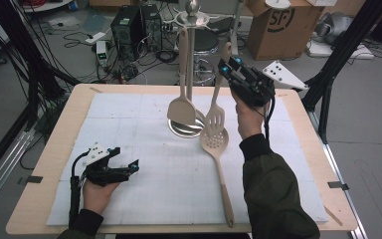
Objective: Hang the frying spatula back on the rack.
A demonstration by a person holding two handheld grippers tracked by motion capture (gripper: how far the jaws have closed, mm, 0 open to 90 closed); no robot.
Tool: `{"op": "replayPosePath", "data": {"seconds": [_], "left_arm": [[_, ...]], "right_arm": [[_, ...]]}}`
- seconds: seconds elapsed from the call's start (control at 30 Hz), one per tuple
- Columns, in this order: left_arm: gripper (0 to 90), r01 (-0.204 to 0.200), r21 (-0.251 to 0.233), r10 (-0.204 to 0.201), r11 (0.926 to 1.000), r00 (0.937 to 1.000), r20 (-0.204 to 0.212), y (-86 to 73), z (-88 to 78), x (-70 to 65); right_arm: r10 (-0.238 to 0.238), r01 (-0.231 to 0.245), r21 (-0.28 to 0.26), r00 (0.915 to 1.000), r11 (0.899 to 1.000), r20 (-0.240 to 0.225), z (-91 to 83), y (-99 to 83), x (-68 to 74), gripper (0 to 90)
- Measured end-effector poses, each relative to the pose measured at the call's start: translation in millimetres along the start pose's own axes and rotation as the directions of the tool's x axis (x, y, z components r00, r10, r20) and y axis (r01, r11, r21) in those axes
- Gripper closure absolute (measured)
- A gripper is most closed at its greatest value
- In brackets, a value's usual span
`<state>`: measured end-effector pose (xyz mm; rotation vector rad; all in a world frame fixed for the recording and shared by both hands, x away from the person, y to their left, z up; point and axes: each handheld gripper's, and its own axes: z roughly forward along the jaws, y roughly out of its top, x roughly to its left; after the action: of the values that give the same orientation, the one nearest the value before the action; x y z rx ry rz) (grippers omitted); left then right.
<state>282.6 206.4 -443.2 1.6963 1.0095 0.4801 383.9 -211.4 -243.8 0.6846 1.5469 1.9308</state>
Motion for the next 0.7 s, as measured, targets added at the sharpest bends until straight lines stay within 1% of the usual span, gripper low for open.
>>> {"op": "replayPosePath", "data": {"seconds": [0.07,0.13,0.27,0.57,0.7], "left_arm": [[11.6,0.004,0.002,-0.004,1.0,1.0,-0.001,-0.7,-0.4,-0.2],[11.6,-0.002,0.005,0.002,1.0,1.0,-0.002,-1.0,-1.4,0.8],[11.7,0.007,-0.001,-0.007,1.0,0.9999,-0.015,-1.4,-4.3,2.3],[11.6,0.001,0.002,-0.001,1.0,0.9999,-0.017,-2.4,-5.2,1.6],[11.7,0.006,-0.001,-0.007,1.0,0.9998,-0.017,-2.3,-5.7,3.4]], "right_arm": [[-0.001,0.001,0.002,1.0,1.0,-0.002,3.5,1.1,-2.2,68.0],[0.004,-0.004,0.002,1.0,1.0,-0.002,6.8,2.0,-4.0,67.9],[0.01,-0.01,-0.003,0.9999,1.0,-0.013,12.9,4.1,-5.8,67.9],[0.006,-0.006,0.002,0.9996,1.0,-0.028,25.4,8.2,-4.0,67.9],[0.001,-0.001,0.003,0.9992,1.0,-0.04,33.6,10.6,-1.6,67.9]]}}
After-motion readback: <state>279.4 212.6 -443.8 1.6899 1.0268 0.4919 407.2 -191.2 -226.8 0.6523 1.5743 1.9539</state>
